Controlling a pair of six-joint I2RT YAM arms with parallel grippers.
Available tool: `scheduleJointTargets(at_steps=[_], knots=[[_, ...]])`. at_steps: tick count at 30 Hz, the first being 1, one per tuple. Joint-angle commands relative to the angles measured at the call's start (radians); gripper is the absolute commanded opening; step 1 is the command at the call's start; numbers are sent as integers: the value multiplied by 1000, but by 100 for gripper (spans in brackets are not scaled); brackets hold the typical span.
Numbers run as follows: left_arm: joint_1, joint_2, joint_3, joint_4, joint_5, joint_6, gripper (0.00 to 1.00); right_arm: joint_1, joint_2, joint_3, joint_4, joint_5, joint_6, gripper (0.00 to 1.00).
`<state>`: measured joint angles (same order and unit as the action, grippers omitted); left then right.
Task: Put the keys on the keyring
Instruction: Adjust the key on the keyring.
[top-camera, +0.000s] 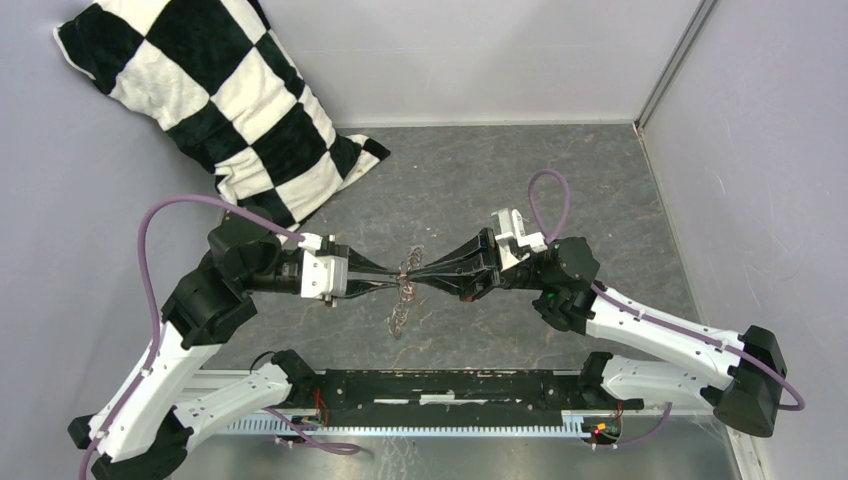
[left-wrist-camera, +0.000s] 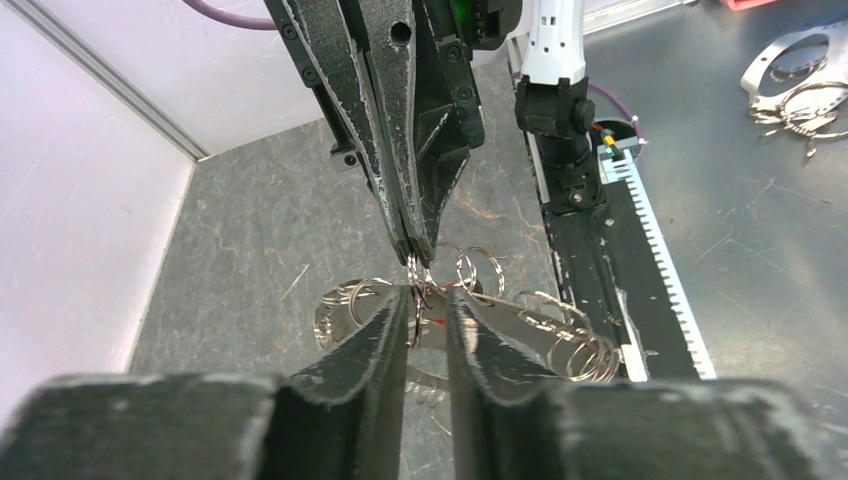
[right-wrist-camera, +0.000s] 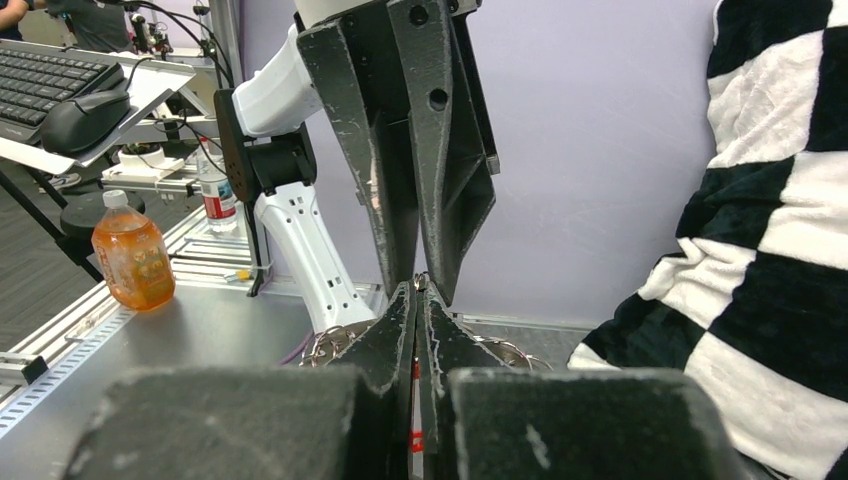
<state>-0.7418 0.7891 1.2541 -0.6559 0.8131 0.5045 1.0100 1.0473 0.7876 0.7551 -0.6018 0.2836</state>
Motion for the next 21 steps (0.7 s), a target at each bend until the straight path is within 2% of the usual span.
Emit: scheduleJointTargets(at_steps=[1,5,8,10,12,15,17,21], knots=[[-2,10,25,20,-29,-30,22,-1,-19,18,69,16,-2,0],[-2,12,22,47,-32,-53,17,1,-14,18,74,5,6,0],[-2,15,18,53,-38,-58,4,1,-4,24,69,-15,13,0],[-2,13,18,52,-50,-58,2,2,-8,43,12,-31,0,3],[-2,13,23,41,-52,-53,2,0,-25,91,-137,-36,-64,13],[-2,13,25,23,-45,-35,2,-9,-33,222,-467,-27,-212,29],[-2,13,22,21,-38,-30,2,-22,-1,371,-688,-21,-287,34],[-2,16,18,21,-38,-17,2,-25,116,630,-1068,-41,-394,35]])
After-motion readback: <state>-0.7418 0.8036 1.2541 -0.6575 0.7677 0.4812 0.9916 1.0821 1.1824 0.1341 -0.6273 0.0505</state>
